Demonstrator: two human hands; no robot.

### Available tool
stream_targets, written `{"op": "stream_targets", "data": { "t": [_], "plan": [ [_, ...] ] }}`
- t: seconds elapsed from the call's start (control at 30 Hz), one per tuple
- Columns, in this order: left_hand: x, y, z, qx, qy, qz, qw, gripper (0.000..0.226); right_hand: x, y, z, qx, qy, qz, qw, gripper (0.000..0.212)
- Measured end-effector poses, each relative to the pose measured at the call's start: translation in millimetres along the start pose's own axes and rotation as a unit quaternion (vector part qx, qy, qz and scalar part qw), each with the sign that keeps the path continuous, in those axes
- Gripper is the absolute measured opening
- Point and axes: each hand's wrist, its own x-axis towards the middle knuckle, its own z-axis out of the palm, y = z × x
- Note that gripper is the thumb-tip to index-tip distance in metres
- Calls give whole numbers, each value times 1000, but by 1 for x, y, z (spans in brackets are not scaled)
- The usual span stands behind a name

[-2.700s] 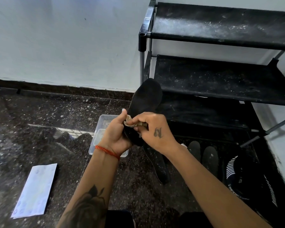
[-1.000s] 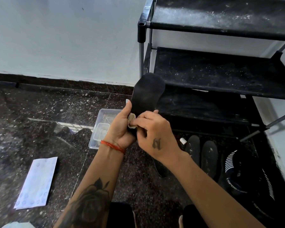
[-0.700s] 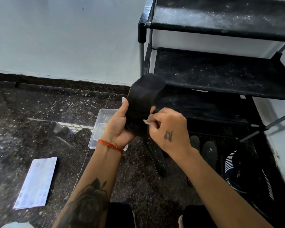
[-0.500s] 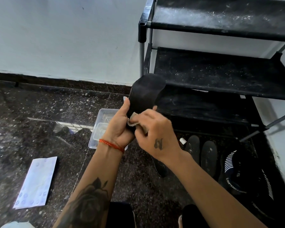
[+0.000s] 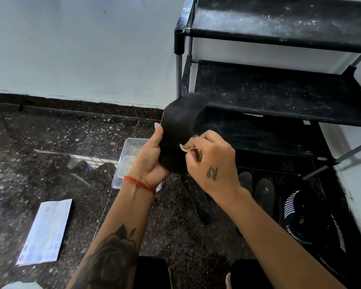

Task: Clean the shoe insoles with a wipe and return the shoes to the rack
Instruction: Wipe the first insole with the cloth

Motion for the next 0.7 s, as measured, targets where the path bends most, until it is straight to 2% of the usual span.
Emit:
{"op": "stream_targets", "data": {
  "t": [0.07,0.13,0.27,0.47,0.6,0.7],
  "plan": [
    [2,0,-2,-10,3,-2,1000,69,-2,-6,2,35,-10,-32,999,17],
    [1,1,-2,-8,7,-12,1000,67,-7,-9,7,54,-69,-67,994,22],
    [2,0,-4,-7,11,-13,1000,65,-8,-8,11,31,-112,-74,990,21],
    [0,-2,1,24,30,13,999,55,-8,-10,9,-49,-103,-78,990,17],
    [1,-3,0,35,10,13,999,69,-4,1,6,-85,-91,-48,991,11],
    [3,-1,-1,5,-4,2,1000,70,1,7,-3,-53,-26,5,998,12]
  ]
}}
